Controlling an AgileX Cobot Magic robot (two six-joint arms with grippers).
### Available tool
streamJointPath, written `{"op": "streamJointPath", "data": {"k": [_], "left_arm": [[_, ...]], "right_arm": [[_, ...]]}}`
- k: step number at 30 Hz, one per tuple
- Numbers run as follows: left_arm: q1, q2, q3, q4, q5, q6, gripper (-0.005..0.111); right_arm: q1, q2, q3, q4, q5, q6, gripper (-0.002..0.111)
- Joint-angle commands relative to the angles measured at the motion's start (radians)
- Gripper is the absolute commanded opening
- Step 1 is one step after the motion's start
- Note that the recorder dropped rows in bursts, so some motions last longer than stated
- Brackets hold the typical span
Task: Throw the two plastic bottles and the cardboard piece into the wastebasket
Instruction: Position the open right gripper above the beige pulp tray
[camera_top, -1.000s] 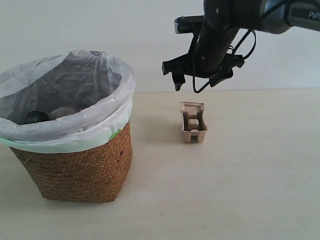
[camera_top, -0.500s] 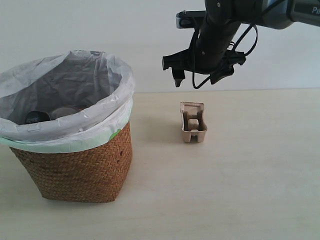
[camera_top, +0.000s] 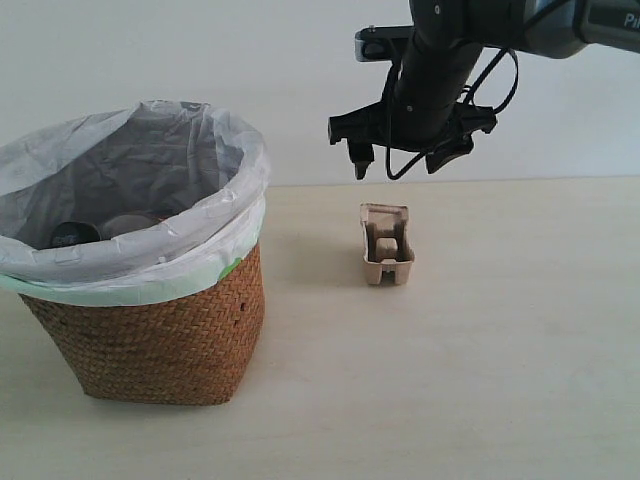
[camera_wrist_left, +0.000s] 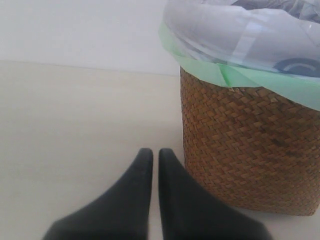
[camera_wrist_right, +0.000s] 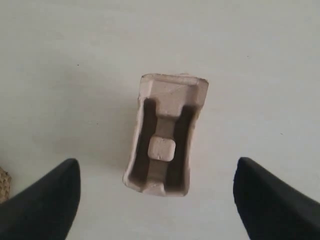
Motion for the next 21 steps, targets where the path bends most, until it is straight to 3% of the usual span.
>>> {"op": "streamJointPath", "data": {"k": [1, 21], "left_arm": [[0.0, -0.003, 0.004, 0.005, -0.007, -0.005, 0.004], [0.0, -0.003, 0.004, 0.005, -0.007, -0.005, 0.004]], "right_arm": [[-0.004, -0.016, -0.007, -0.012, 0.005, 0.002, 0.074], [-0.004, -0.016, -0.007, -0.057, 0.011, 0.016, 0.074]]}}
